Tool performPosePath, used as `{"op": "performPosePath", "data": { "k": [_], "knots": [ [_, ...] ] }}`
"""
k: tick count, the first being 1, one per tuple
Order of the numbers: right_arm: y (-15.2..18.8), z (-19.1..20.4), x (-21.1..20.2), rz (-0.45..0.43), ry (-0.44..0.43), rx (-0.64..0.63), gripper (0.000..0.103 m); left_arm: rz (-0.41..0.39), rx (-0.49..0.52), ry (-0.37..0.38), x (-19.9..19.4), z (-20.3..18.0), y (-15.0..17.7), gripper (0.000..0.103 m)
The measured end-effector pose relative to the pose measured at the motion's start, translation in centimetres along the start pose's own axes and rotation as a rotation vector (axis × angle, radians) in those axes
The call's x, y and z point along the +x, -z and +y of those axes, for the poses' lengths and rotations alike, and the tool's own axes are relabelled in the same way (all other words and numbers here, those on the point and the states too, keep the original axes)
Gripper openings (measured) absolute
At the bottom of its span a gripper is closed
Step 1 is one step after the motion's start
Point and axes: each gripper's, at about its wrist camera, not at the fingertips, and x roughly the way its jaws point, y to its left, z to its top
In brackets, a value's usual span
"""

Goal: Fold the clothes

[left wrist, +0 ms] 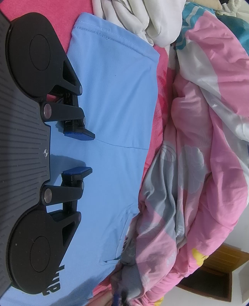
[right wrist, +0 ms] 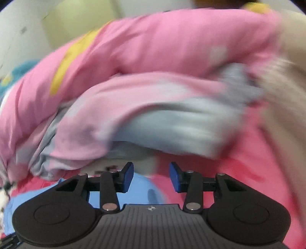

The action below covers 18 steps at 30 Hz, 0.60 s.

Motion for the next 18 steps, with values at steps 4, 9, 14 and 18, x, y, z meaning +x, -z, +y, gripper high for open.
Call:
{"op": "performPosePath", "data": {
  "k": [4,9,14,18],
  "knots": [
    [2.5,-4.7,-2.8,0.030,0.085,0.059,0.051,-0.002,0.003,-0.002,0.0,0.0,0.0,0.030],
    [5.0,-7.6,-3.1,0.071,0.139,0.103,0.058,-0.004,0.007,-0.004,0.0,0.0,0.1,0.031],
    [5.4,-8.4,-1.2,0.081,0.164,0.082,0.062,-0.004,0.008,-0.003,0.1,0.0,0.1,0.031],
    [6.4,-8.2,0.1,0.086,0.159,0.026,0.038,-0.005,0.007,-0.003,0.1,0.0,0.1,0.031]
  ]
}}
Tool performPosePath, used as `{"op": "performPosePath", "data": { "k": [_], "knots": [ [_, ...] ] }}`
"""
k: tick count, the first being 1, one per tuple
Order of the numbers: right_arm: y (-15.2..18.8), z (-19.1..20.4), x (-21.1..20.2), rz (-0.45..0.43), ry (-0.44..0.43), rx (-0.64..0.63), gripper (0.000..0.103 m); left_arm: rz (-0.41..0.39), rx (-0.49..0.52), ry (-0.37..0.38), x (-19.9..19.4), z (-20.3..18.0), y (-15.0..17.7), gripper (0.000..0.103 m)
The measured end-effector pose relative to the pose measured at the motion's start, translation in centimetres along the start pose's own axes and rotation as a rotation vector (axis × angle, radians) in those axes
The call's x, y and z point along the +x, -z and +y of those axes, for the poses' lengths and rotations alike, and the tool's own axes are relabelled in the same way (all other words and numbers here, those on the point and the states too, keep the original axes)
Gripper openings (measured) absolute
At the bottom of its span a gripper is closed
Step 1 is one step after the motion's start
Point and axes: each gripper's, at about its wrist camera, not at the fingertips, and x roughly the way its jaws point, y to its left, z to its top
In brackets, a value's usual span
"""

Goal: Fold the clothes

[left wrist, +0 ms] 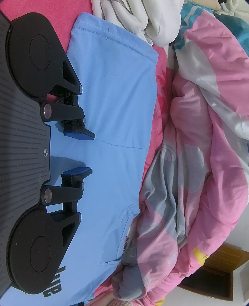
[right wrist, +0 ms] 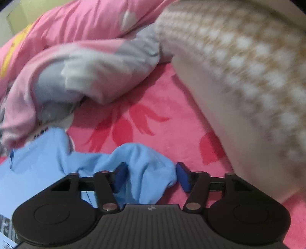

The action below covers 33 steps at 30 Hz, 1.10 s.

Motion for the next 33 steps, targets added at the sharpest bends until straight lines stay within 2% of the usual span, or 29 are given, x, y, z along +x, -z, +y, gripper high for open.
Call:
{"op": "performPosePath", "data": {
  "k": [1,2,5,8,10,12,14,16,18,19,23,25,28,30,33],
  "knots": [
    [0.2,0.2,-0.3,-0.019,-0.012,0.000,0.010,0.000,0.000,0.000,0.0,0.0,0.0,0.031],
    [0.5,0.4,-0.7,-0.038,-0.024,-0.001,0.007,0.000,0.000,0.000,0.0,0.0,0.0,0.031],
    [1.3,0.2,-3.5,-0.193,0.011,0.072,0.007,-0.001,0.002,-0.001,0.0,0.0,0.0,0.031],
    [2.6,-1.1,-5.0,-0.276,0.053,0.221,0.007,-0.001,0.001,-0.001,0.0,0.0,0.0,0.031],
    [3.4,-1.9,-4.9,-0.275,0.080,0.288,0.007,-0.002,0.001,0.000,0.0,0.0,0.0,0.031],
    [4.2,-2.7,-4.0,-0.217,0.101,0.355,0.008,-0.002,0.000,0.001,0.0,0.0,0.0,0.031],
    [4.9,-3.6,-3.2,-0.164,0.113,0.442,0.014,-0.002,-0.002,0.002,0.0,0.0,0.0,0.031],
    [5.2,-4.0,-3.3,-0.161,0.104,0.470,0.018,-0.002,-0.002,0.002,0.0,0.0,0.0,0.031],
    [5.0,-3.6,-3.9,-0.171,0.130,0.434,0.033,-0.002,-0.003,0.002,0.0,0.0,0.0,0.031],
    [4.8,-3.3,-4.3,-0.181,0.150,0.407,0.044,-0.002,-0.003,0.003,0.0,0.0,0.0,0.031],
    [4.3,-2.0,-6.2,-0.261,0.218,0.259,0.046,-0.002,-0.001,0.002,0.0,0.0,0.0,0.031],
    [3.7,-0.9,-6.5,-0.285,0.220,0.175,0.048,-0.003,0.000,0.001,0.0,0.0,0.0,0.031],
    [1.9,1.3,-4.9,-0.245,0.151,0.038,0.052,-0.004,0.000,0.001,0.0,0.0,0.0,0.031],
    [0.5,3.0,-3.3,-0.207,0.101,-0.067,0.060,-0.004,0.000,0.001,0.0,0.0,0.0,0.031],
    [-0.9,5.6,-0.7,-0.162,0.072,-0.244,0.066,-0.004,-0.001,0.002,0.0,0.1,0.0,0.031]
  ]
}}
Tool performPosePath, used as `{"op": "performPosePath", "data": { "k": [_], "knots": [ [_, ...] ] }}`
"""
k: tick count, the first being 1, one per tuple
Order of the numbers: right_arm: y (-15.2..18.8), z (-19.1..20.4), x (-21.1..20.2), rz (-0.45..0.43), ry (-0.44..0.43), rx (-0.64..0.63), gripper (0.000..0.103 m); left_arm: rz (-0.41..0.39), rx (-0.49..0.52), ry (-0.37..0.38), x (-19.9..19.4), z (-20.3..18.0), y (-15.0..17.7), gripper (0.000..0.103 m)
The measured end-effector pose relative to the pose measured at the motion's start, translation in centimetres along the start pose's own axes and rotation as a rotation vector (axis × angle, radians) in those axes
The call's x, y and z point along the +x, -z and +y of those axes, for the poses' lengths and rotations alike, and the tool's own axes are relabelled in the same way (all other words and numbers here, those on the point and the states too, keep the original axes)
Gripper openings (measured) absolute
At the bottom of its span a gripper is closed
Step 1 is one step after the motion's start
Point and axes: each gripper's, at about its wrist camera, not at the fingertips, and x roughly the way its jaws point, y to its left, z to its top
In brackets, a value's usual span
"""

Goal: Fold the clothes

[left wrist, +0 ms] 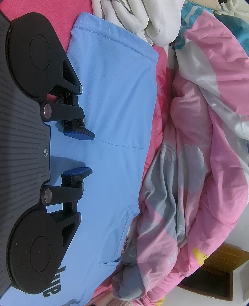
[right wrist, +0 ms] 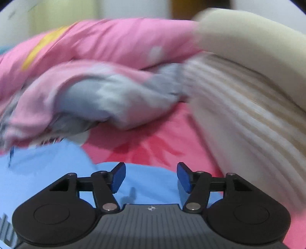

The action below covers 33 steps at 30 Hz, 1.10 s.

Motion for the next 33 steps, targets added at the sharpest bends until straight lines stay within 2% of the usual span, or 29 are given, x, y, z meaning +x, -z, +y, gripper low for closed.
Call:
{"op": "performPosePath", "data": {
  "k": [4,6,7,8,9,10,13,17,23,28,30,32,33],
  "knots": [
    [-0.5,2.2,3.5,0.115,-0.026,-0.190,0.066,0.000,0.000,0.000,0.0,0.0,0.0,0.031],
    [-0.2,2.8,4.0,0.147,-0.038,-0.239,0.062,0.000,0.000,0.000,0.0,0.0,0.0,0.031],
    [0.1,3.1,4.1,0.158,-0.045,-0.259,0.055,0.000,0.000,-0.001,0.0,0.0,0.0,0.031],
    [0.1,3.3,4.0,0.165,-0.063,-0.267,0.030,-0.001,0.001,-0.001,0.0,0.0,0.0,0.031],
    [0.1,3.4,3.8,0.164,-0.071,-0.269,0.011,-0.001,0.001,-0.001,-0.1,0.0,0.0,0.031],
    [0.1,3.6,3.6,0.159,-0.066,-0.275,0.003,-0.001,0.001,-0.001,-0.1,-0.1,0.0,0.031],
    [0.0,3.3,2.9,0.090,-0.060,-0.225,0.003,-0.001,0.000,0.000,-0.1,-0.1,0.0,0.031],
    [-0.5,0.3,2.8,0.014,-0.029,-0.009,0.003,-0.001,-0.001,0.001,0.0,0.0,0.0,0.031],
    [0.6,-3.2,4.8,0.028,-0.012,0.225,0.003,-0.002,0.001,0.000,0.0,0.0,0.0,0.031],
    [0.4,-2.9,5.4,0.027,0.029,0.248,0.005,-0.003,0.001,0.001,0.0,0.0,0.0,0.031],
    [0.0,-2.7,5.0,0.027,0.049,0.236,0.015,-0.003,0.000,0.001,0.0,0.0,0.0,0.031],
    [-0.1,-2.6,3.6,-0.008,0.064,0.235,0.038,-0.002,0.000,0.002,0.0,0.0,0.0,0.031],
    [0.0,-2.7,2.7,-0.033,0.064,0.240,0.043,-0.002,0.000,0.001,0.0,0.0,0.0,0.031]
  ]
}}
